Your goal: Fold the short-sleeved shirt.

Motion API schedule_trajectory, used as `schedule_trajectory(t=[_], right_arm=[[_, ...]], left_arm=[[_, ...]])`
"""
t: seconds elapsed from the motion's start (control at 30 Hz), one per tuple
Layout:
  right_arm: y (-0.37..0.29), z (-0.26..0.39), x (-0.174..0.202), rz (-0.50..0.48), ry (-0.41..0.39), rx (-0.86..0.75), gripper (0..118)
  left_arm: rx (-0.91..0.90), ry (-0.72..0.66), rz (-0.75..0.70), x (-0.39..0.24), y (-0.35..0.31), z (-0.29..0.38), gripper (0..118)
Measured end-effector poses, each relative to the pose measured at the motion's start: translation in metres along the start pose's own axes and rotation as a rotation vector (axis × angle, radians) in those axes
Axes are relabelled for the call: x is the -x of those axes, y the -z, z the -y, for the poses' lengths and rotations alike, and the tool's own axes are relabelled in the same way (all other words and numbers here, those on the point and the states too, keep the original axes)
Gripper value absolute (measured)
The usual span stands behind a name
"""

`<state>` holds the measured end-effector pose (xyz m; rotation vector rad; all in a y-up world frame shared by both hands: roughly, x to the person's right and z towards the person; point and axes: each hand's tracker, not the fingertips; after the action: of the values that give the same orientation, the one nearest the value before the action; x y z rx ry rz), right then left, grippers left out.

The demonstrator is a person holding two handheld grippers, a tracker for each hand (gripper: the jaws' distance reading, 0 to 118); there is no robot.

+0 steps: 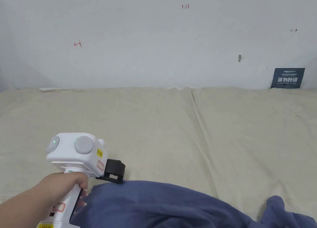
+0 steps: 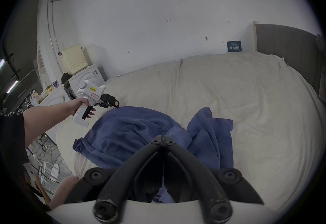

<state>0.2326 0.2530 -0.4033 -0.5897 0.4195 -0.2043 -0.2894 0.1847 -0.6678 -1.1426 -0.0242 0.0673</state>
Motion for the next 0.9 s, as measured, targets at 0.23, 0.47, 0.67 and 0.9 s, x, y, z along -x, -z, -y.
schedule_trajectory(t=[0.23, 0.47, 0.67, 0.9], right_arm=[[0.014, 0.005, -0.012, 0.001, 0.058, 0.033, 0], [0.014, 0.008, -0.018, 0.015, 0.069, 0.023, 0], [0.0, 0.004, -0.022, 0.05, 0.074, -0.011, 0], [-0.014, -0.035, -0.041, 0.117, 0.069, -0.043, 3]], left_arm=[[0.002, 0.052, -0.025, 0.009, 0.03, -0.005, 116], [-0.02, 0.137, -0.016, -0.031, -0.006, 0.024, 70], [0.009, 0.207, 0.005, -0.041, -0.015, 0.022, 8], [-0.096, 0.224, -0.057, -0.035, -0.029, 0.011, 8]])
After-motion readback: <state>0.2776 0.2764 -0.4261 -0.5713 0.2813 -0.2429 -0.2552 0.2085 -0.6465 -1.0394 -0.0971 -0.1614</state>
